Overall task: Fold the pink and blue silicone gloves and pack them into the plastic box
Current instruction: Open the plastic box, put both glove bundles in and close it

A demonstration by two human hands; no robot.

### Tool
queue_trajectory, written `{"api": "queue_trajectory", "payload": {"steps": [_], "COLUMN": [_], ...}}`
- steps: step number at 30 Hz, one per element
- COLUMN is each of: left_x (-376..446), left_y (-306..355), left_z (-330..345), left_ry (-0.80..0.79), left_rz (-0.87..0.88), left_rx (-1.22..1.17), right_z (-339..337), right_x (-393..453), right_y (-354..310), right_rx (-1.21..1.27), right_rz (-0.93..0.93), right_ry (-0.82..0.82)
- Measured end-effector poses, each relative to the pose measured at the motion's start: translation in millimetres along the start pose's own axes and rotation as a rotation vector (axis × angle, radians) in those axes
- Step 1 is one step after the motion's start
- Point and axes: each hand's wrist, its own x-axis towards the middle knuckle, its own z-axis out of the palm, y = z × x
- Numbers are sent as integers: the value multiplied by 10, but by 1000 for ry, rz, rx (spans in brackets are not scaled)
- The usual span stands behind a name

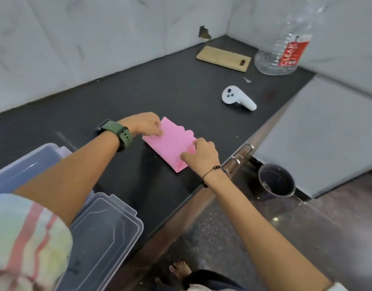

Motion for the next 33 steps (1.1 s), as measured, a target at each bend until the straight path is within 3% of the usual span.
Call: {"api": "queue_trajectory", "payload": {"steps": [7, 13, 19, 26, 33], "left_x": [248, 354, 438, 377, 64], "left_y": [-132, -236, -245, -268, -306], "left_z": [17, -2, 39, 17, -203], "left_ry": [-108, -176, -221, -341, -180], "left_rz": [-89, -167, -216, -282, -268], "left_rx": [-61, -209, -366, -449, -549], "right_z": [137, 321, 388, 389, 425], "right_x": [-81, 17, 125, 175, 259], "right_y": [168, 60, 98, 124, -92], "right_rx": [538, 803, 910, 1019, 1015], "right_rz": [323, 379, 440, 429, 316], "right_ry": [-137, -149, -65, -90, -90]}}
